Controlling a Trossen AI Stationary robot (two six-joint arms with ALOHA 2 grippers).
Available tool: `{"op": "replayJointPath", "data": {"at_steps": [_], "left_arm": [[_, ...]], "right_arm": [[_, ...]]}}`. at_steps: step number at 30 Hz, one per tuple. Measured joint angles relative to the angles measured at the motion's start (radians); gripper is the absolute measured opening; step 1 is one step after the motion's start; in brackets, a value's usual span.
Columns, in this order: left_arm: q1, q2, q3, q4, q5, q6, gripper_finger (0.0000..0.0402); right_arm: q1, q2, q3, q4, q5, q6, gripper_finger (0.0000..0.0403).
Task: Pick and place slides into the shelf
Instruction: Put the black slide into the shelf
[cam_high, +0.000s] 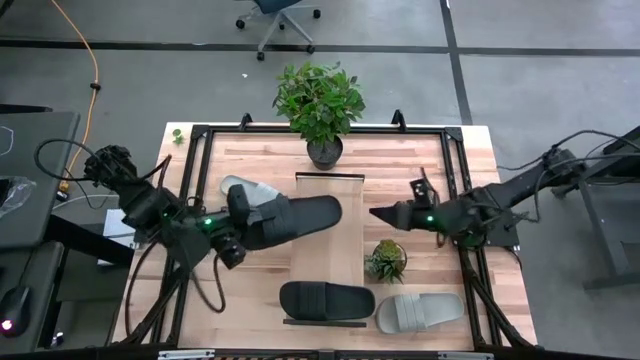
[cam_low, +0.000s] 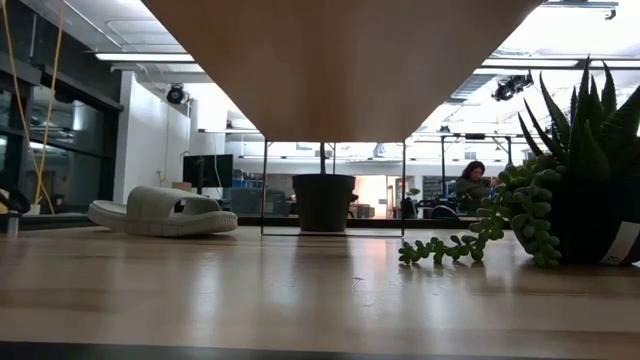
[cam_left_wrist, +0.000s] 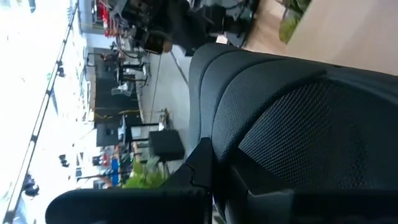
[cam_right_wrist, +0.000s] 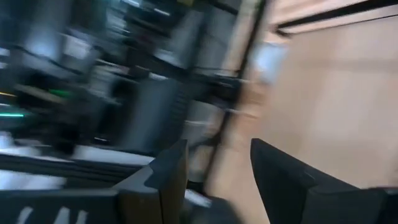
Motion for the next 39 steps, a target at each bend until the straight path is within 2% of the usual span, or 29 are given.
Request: {"op": "replayJointPath", "data": {"at_steps": [5, 9, 12, 18, 23, 32, 39], "left_arm": [[0.075, 0.012, -0.001, 0.112, 0.112, 0.084, 0.0000], [0.129, 0.028, 0.001, 0.185, 0.197, 0.130, 0.0000], [0.147, 0.049, -0.001, 0.185, 0.202, 0.149, 0.0000], [0.207, 0.093, -0.001, 0.200, 0.299, 0.153, 0.0000], [0.224, 0.121, 0.000, 0.240, 0.302, 0.202, 0.0000], [0.223, 0.121, -0.001, 0.240, 0.301, 0.228, 0.0000], [0.224, 0.119, -0.001, 0.246, 0.276, 0.245, 0.0000]], "right_arm": [[0.006, -0.046, -0.250, 0.545, 0.003, -0.070, 0.0165], [0.006, -0.030, -0.344, 0.715, 0.003, -0.054, 0.0165], [0.006, -0.024, -0.353, 0.722, -0.001, -0.044, 0.0165], [0.004, -0.032, -0.351, 0.742, -0.037, -0.053, 0.0165], [0.005, -0.030, -0.350, 0.731, -0.057, -0.041, 0.0174], [0.005, -0.029, -0.350, 0.702, -0.094, 0.001, 0.0224], [0.005, -0.028, -0.350, 0.641, -0.102, 0.019, 0.0229]]}}
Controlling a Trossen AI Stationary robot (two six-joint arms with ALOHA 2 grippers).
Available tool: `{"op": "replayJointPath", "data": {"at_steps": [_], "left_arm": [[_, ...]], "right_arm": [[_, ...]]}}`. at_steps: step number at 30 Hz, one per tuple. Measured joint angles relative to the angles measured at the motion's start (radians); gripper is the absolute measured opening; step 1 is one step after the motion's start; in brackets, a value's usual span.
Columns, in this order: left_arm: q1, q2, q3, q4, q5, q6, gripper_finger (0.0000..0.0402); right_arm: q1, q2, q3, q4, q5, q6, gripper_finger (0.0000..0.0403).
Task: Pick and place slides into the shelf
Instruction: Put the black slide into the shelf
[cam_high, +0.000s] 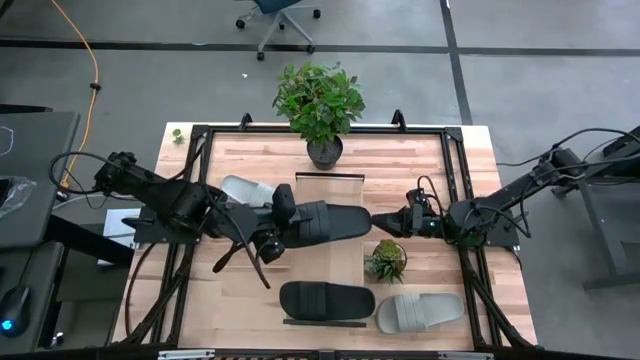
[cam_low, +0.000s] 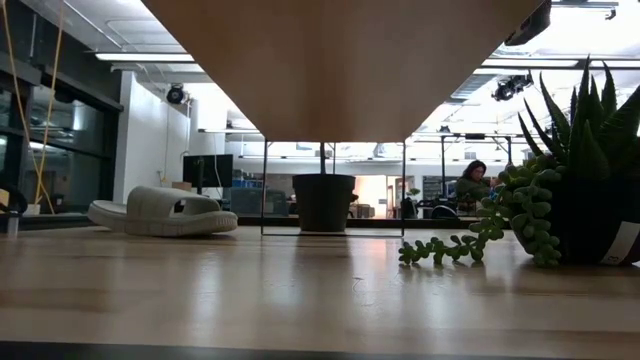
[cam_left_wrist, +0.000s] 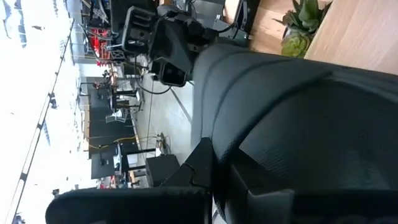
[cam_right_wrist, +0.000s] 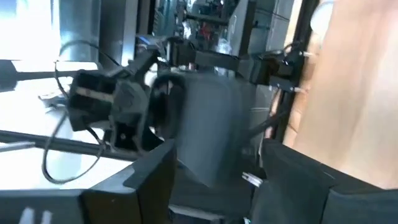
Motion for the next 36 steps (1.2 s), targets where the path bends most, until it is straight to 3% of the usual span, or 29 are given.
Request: {"op": "replayJointPath", "data": {"at_steps": [7, 18, 27, 36], "left_arm": [[0.001, 0.000, 0.000, 0.000, -0.026, 0.012, 0.0000], [0.005, 0.000, 0.000, 0.043, 0.038, 0.013, 0.0000], [0.053, 0.026, 0.000, 0.062, 0.109, 0.007, 0.0000], [0.083, 0.026, 0.000, 0.059, 0.111, 0.010, 0.0000]], "right_arm": [[-0.001, 0.001, 0.000, -0.030, 0.000, 0.017, 0.0229], [-0.006, 0.000, 0.000, -0.029, 0.016, 0.017, 0.0229], [-0.048, 0.000, 0.000, -0.018, -0.032, -0.002, 0.0228], [-0.054, 0.000, 0.000, -0.014, -0.076, -0.027, 0.0187]]}}
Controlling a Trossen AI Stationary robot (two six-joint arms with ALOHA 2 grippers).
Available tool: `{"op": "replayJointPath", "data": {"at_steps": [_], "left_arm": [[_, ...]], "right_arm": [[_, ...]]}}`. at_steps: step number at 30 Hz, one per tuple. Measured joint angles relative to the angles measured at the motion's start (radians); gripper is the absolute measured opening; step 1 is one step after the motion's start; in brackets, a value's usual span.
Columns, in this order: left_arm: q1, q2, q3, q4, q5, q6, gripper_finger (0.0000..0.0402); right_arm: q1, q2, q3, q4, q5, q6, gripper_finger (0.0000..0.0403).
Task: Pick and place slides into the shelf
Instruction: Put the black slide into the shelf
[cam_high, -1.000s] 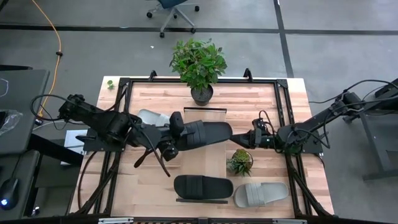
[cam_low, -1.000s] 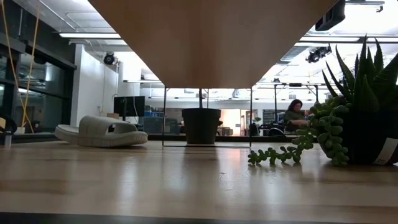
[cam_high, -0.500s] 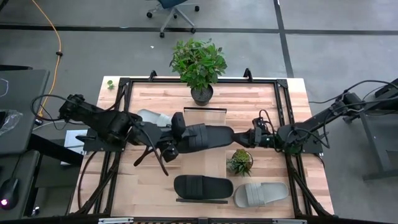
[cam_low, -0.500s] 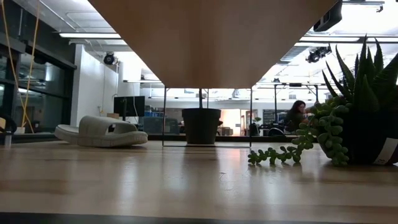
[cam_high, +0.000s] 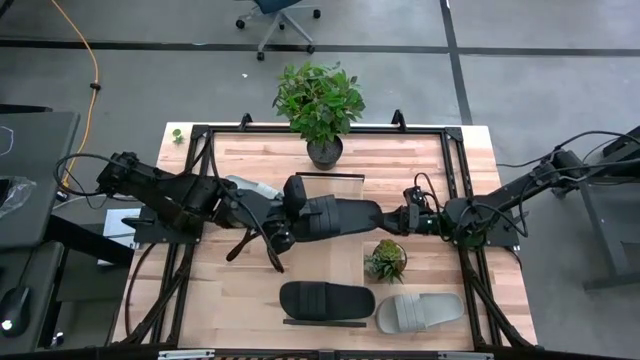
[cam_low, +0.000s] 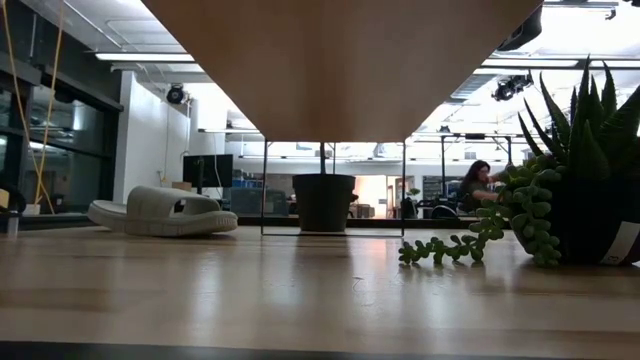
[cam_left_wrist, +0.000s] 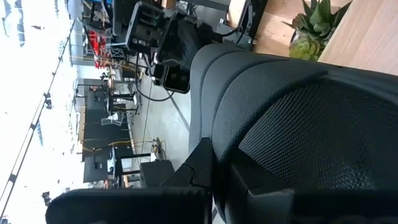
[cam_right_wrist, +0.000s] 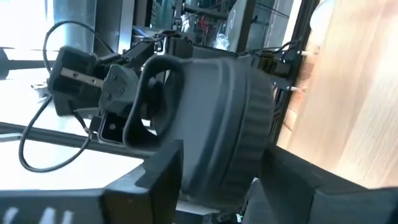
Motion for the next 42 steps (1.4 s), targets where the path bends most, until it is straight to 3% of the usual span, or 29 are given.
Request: {"op": "replayJointPath", "data": {"at_steps": [15, 19, 24, 32, 37, 42], "left_arm": [[0.002, 0.000, 0.000, -0.007, 0.018, -0.006, 0.0009], [0.002, 0.000, 0.000, -0.008, 0.022, -0.010, 0.0044], [0.002, 0.000, 0.000, -0.011, 0.018, -0.011, 0.0119], [0.002, -0.001, 0.001, -0.120, -0.111, -0.053, 0.0226], [0.000, -0.011, 0.001, -0.171, -0.155, -0.144, 0.0253], [0.000, -0.035, 0.002, -0.197, -0.158, -0.245, 0.0250]], "right_arm": [[0.000, 0.000, 0.000, 0.000, 0.035, -0.059, 0.0077], [0.000, 0.000, 0.000, -0.001, 0.036, -0.062, 0.0070], [0.001, 0.000, 0.000, -0.001, 0.051, -0.065, 0.0068], [0.002, -0.020, 0.000, -0.009, 0.100, -0.094, 0.0067], [0.022, -0.070, 0.000, -0.052, 0.154, -0.113, 0.0067], [0.081, -0.106, 0.000, -0.129, 0.233, -0.076, 0.0067]]}}
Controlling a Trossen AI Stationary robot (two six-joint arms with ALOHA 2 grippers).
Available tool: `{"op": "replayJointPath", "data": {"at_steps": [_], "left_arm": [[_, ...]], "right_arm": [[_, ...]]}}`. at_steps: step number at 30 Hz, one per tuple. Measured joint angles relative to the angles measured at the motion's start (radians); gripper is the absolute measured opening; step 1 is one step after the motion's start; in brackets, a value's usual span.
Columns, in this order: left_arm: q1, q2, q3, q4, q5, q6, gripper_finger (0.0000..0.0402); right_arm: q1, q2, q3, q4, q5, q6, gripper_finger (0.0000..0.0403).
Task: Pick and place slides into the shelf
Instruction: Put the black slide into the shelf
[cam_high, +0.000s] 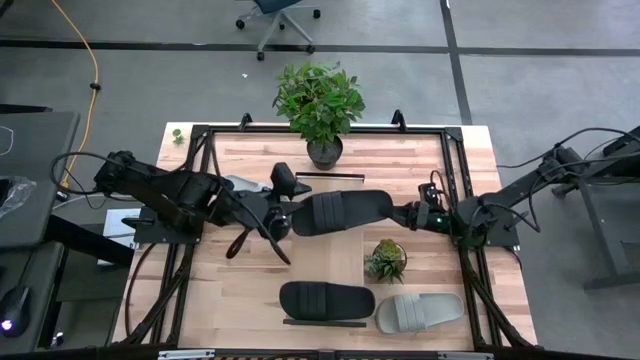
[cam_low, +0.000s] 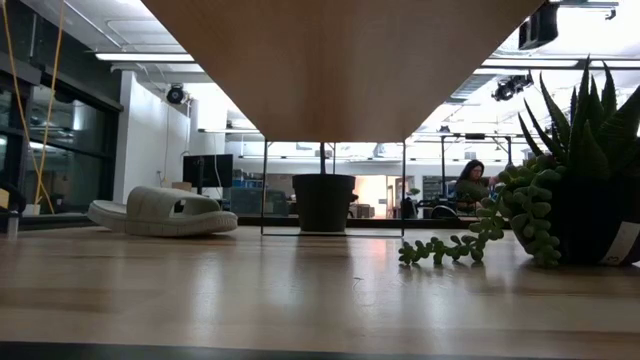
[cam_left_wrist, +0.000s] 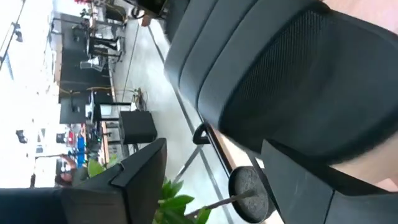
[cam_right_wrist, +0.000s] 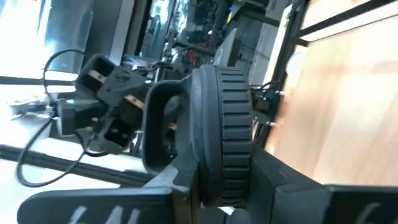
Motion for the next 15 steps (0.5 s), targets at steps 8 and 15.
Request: {"op": "replayJointPath", "data": {"at_steps": [8, 15], "left_arm": [[0.000, -0.060, 0.000, -0.125, -0.019, -0.142, 0.0224], [0.000, -0.099, -0.002, -0.204, 0.041, -0.367, 0.0203]], "right_arm": [[0.107, 0.010, 0.000, -0.046, 0.128, 0.076, 0.0067], [0.169, 0.068, 0.000, -0.047, 0.222, 0.163, 0.0067]]}}
